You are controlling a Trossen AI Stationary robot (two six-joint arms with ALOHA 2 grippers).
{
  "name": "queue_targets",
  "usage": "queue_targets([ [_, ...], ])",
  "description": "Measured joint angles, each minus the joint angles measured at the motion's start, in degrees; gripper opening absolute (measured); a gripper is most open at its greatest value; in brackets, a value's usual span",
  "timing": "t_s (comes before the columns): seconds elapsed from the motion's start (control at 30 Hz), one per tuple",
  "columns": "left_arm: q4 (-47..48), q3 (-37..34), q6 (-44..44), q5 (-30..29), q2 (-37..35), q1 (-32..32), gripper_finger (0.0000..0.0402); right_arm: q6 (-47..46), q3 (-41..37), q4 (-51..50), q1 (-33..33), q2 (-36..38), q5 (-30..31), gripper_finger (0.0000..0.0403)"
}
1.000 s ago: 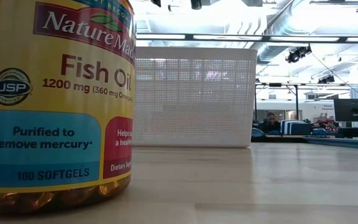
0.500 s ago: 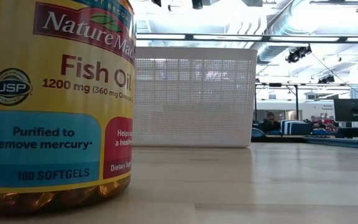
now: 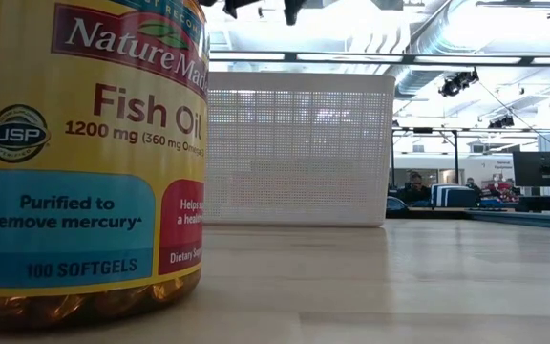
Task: Pick & place medical supplies in basket/bin
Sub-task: Put the orange pill bottle into the white bin
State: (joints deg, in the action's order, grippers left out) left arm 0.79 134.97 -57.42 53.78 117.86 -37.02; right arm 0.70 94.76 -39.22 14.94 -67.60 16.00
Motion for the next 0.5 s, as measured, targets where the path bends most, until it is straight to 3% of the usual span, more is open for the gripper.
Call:
queue_targets([
  [0.2,3.81,-0.03,12.93,-5.42,-0.63,-0.02,0.0368,-4.56,0.00,-9.17,0.04,-0.24,0.87,0.0156],
  [0.33,15.67,0.01,27.63,-7.89,-2.27,1.86,0.0334,-6.14,0.00,-12.23,0.04,-0.32,1.49,0.0153],
  [0.5,30.24,-0.01,45.10,-15.57,-3.94,5.05,0.0295,-7.72,0.00,-15.66,0.04,-0.23,1.89,0.0156],
])
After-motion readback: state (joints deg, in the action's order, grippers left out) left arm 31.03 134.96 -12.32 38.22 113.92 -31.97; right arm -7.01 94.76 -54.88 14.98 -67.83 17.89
